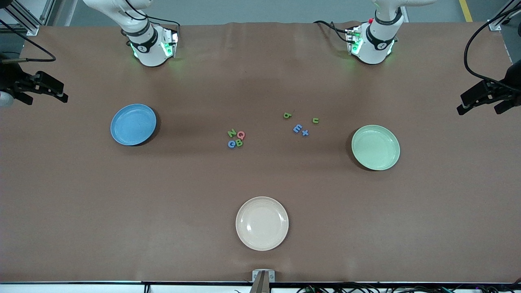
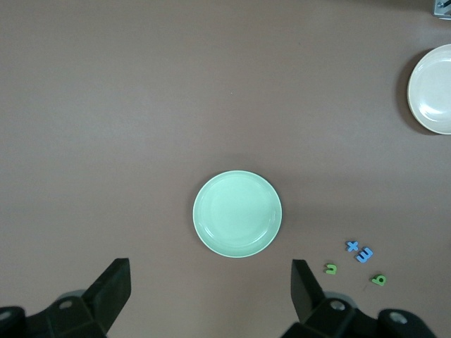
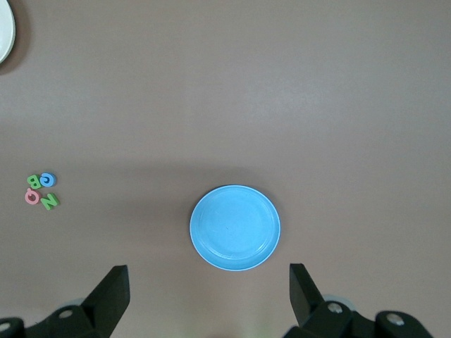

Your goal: Sort uppercase to blue plate, lowercase to green plate

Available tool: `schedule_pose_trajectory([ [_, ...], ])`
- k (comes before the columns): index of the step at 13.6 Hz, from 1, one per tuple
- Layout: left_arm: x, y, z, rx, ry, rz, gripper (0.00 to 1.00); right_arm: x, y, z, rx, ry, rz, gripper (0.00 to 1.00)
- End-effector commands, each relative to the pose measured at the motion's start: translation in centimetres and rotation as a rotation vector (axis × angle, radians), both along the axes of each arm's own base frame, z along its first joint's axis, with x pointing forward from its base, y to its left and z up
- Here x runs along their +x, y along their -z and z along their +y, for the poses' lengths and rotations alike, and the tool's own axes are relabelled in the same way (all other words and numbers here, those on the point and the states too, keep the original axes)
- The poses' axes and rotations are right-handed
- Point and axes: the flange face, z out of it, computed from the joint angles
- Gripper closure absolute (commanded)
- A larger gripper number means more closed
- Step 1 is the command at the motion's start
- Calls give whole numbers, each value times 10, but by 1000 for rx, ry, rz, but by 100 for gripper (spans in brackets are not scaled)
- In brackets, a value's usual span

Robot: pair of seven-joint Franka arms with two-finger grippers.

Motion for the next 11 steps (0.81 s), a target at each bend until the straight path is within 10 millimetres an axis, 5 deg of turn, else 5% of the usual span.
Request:
schedule_pose_trajectory([
  [1, -3, -4, 2, 16, 8, 7, 0, -1, 0, 2, -4, 6, 4, 0],
  [11, -8, 9, -15, 0, 24, 95, 0, -1, 0, 1, -4, 8, 4, 0],
])
